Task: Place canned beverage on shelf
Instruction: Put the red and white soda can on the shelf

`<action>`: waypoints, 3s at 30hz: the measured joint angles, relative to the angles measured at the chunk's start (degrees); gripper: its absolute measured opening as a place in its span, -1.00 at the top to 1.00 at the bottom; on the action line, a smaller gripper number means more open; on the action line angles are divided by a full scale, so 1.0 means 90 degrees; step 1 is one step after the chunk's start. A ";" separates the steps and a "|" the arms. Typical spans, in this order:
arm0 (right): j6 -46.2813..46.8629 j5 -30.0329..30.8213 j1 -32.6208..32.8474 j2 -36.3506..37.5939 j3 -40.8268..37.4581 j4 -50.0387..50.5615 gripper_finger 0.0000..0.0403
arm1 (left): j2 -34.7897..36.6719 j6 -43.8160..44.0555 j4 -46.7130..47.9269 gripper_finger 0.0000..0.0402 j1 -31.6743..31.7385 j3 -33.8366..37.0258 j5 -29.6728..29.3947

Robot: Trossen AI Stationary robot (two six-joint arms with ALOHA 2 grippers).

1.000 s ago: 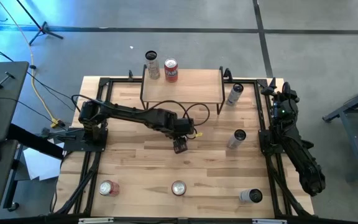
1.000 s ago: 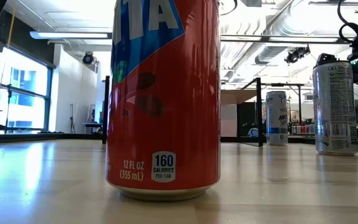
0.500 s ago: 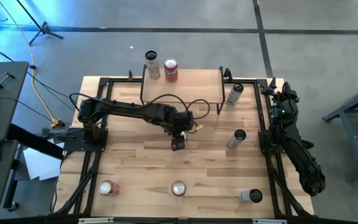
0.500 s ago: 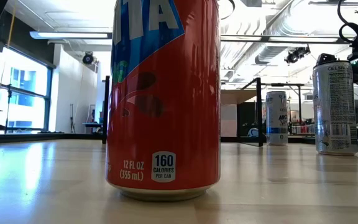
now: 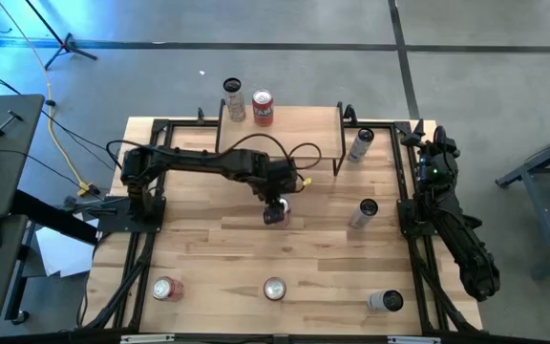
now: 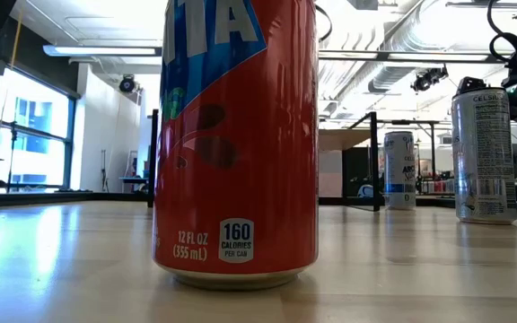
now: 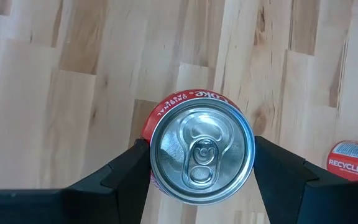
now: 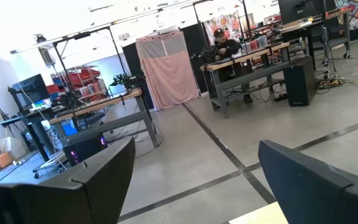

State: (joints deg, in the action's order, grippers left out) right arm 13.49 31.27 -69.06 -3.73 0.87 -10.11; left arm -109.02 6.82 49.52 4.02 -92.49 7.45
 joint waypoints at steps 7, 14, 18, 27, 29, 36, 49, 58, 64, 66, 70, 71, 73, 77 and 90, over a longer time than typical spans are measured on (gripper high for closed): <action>-0.0001 -0.0001 -0.0001 0.0000 0.0001 0.0000 -0.63 | 0.0001 -0.0002 0.0011 -0.11 0.0065 0.0000 -0.0168; -0.0002 -0.0001 0.0000 0.0000 -0.0001 0.0000 -0.63 | 0.0001 -0.0003 0.0024 -0.11 0.0065 0.0000 -0.0402; 0.0000 -0.0001 -0.0002 0.0000 -0.0001 0.0000 -0.63 | -0.0020 -0.0003 0.0022 -0.11 0.0065 -0.0003 -0.0410; -0.0002 -0.0001 -0.0001 0.0000 -0.0001 0.0000 -0.63 | -0.0130 0.0158 0.0028 -0.13 0.0063 -0.0015 -0.0394; -0.0002 -0.0001 0.0000 0.0000 -0.0001 0.0000 -0.63 | -0.0130 0.0227 0.0032 -0.17 0.0062 -0.0015 -0.0412; -0.0001 -0.0001 -0.0002 0.0000 -0.0001 0.0000 -0.63 | -0.0142 0.0395 0.0125 -0.56 0.0062 -0.0015 -0.0415; 0.0000 -0.0001 -0.0002 0.0001 0.0001 0.0000 -0.63 | -0.0149 0.1276 0.0585 -0.98 -0.0293 -0.0083 -0.1021; 0.0000 -0.0001 -0.0001 0.0000 -0.0001 0.0000 -0.63 | -0.0149 0.2595 0.1133 -0.99 -0.0996 -0.0555 -0.2515; -0.0001 -0.0001 0.0000 0.0000 -0.0001 0.0000 -0.63 | -0.0149 0.3783 0.1173 -0.99 -0.1597 -0.0568 -0.3624; 0.0001 -0.0001 -0.0001 0.0002 0.0000 0.0000 -0.63 | -0.0149 0.4164 0.1170 -0.99 -0.1828 -0.0568 -0.4122; 0.0000 -0.0001 -0.0002 0.0002 0.0000 0.0000 -0.63 | -0.0149 0.4924 0.1168 -0.99 -0.2286 -0.0568 -0.5193; 0.0001 -0.0001 -0.0002 0.0000 0.0002 0.0000 -0.63 | -0.0149 0.5120 0.1149 -0.99 -0.2394 -0.0552 -0.5434; 0.0000 -0.0001 -0.0001 0.0000 0.0001 0.0000 -0.63 | -0.0147 0.5544 0.1139 -0.99 -0.2596 -0.0464 -0.5873; 0.0000 -0.0001 -0.0002 0.0001 0.0002 0.0000 -0.63 | -0.0147 0.6599 0.1066 -0.99 -0.2878 -0.0103 -0.6733; -0.0002 -0.0001 -0.0002 0.0002 -0.0001 0.0000 -0.63 | -0.0147 0.7214 -0.1493 -0.99 -0.3175 0.1455 -0.8589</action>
State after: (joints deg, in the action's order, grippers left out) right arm 13.47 31.27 -69.08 -3.70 0.86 -10.11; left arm -110.35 71.74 36.08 -24.56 -79.39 -69.85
